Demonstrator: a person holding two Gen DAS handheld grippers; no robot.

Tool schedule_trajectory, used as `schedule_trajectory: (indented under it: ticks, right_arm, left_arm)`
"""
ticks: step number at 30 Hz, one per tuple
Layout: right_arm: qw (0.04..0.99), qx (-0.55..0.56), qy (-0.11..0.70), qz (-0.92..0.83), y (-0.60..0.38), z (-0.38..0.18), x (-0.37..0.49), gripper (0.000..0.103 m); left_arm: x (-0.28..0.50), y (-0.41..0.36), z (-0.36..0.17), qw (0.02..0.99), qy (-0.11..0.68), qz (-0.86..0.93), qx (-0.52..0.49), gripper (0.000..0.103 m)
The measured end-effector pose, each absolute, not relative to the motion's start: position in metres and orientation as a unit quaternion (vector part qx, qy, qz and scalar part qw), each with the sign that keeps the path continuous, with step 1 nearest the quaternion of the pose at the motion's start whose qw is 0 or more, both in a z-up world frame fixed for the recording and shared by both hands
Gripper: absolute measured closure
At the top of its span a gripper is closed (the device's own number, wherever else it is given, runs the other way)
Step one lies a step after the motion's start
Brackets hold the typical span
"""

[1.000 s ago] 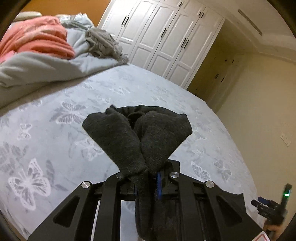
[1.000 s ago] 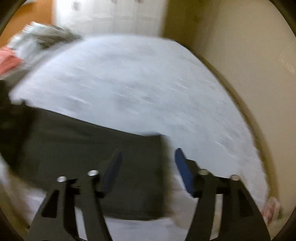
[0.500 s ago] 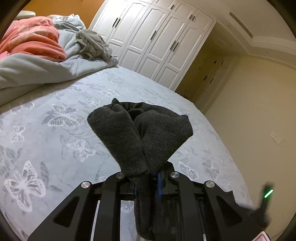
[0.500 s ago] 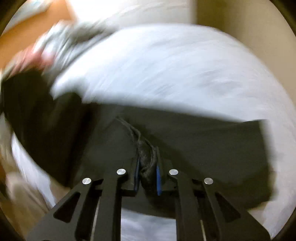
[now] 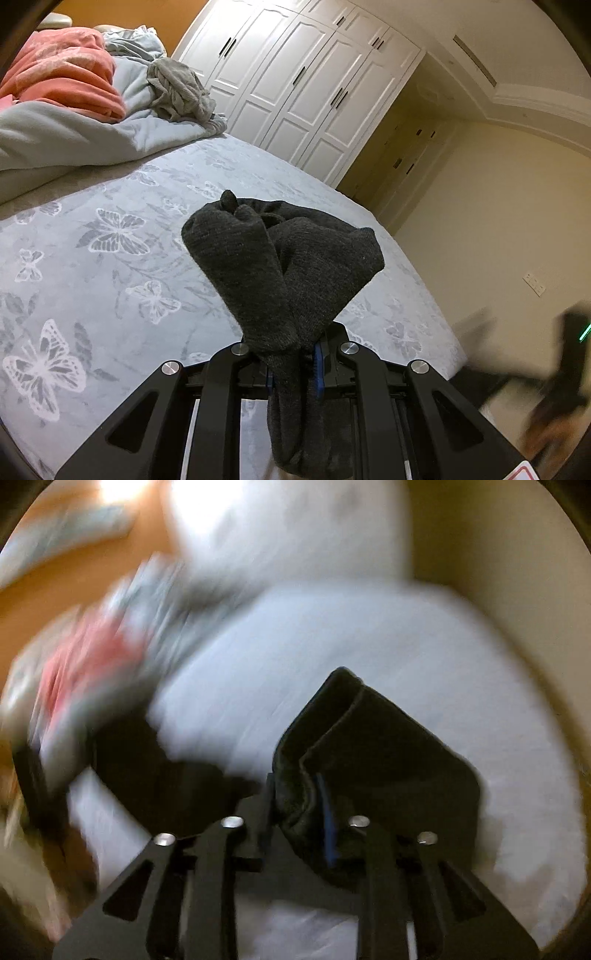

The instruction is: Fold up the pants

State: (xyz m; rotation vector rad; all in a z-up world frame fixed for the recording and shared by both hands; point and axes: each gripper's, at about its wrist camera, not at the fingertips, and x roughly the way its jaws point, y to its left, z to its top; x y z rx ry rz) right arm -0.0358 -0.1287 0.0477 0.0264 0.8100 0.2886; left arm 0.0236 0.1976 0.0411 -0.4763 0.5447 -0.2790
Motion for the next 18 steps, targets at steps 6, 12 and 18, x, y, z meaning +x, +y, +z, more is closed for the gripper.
schedule_trajectory:
  ticks: [6, 12, 18]
  right_arm:
    - [0.914, -0.022, 0.396, 0.079, -0.146, 0.014, -0.054, 0.059]
    - [0.906, 0.022, 0.418, -0.065, -0.26, -0.001, -0.046, 0.051]
    - [0.893, 0.209, 0.378, -0.129, -0.362, -0.033, -0.07, 0.049]
  left_arm:
    - [0.021, 0.197, 0.04, 0.931, 0.268, -0.127, -0.213, 0.091]
    - [0.021, 0.171, 0.047, 0.935, 0.261, -0.153, -0.185, 0.091]
    - [0.003, 0.049, 0.093, 0.922, 0.258, -0.269, -0.106, 0.068]
